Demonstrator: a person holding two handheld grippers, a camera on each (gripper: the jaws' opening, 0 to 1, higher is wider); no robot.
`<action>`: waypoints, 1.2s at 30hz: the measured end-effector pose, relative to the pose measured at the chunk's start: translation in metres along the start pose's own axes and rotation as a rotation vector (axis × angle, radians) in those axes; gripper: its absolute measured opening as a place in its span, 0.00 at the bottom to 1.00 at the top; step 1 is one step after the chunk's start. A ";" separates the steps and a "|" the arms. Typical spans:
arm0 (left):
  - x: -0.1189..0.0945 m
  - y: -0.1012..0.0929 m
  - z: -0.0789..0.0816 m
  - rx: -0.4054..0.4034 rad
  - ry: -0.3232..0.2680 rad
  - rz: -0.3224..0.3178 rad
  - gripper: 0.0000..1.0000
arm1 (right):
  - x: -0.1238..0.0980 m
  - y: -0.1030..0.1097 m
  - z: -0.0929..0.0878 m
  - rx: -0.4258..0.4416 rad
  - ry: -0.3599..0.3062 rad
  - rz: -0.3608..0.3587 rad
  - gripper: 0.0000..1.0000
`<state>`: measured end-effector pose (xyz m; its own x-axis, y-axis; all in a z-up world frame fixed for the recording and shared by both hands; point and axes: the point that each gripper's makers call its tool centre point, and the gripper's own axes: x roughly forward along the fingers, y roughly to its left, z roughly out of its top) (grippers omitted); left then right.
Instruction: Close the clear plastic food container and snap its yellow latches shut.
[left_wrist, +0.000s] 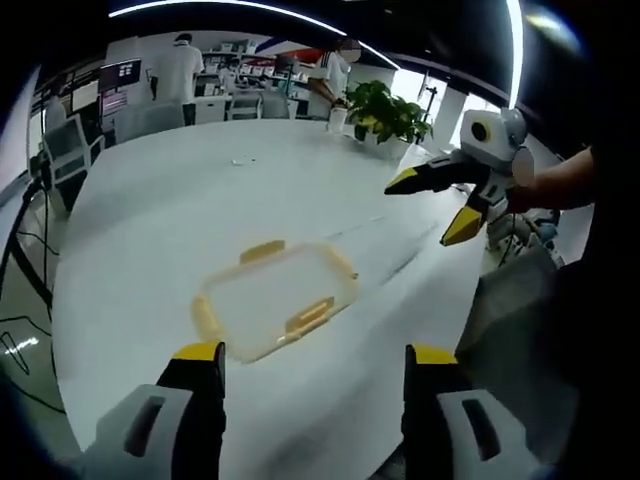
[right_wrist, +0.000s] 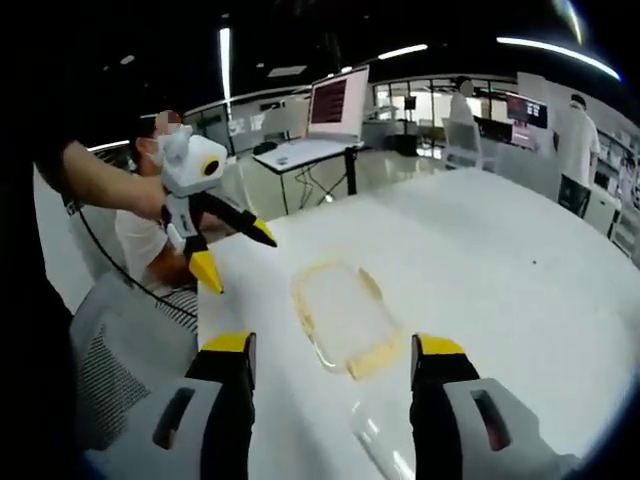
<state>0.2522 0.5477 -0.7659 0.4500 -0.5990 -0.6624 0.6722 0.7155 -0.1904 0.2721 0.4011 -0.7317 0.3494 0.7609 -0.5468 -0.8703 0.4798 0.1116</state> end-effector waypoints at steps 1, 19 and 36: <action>0.001 0.001 0.000 0.003 0.002 0.000 0.68 | 0.001 -0.001 0.000 -0.001 0.001 -0.001 0.60; 0.012 0.037 0.003 0.084 0.083 -0.011 0.65 | 0.018 -0.018 -0.010 -0.036 0.068 -0.014 0.60; 0.031 0.052 -0.005 0.196 0.192 -0.043 0.63 | 0.043 -0.024 -0.024 -0.201 0.206 0.041 0.55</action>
<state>0.2984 0.5687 -0.7998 0.3113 -0.5351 -0.7853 0.7979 0.5960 -0.0898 0.2994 0.4114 -0.7780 0.2528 0.6629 -0.7048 -0.9406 0.3391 -0.0185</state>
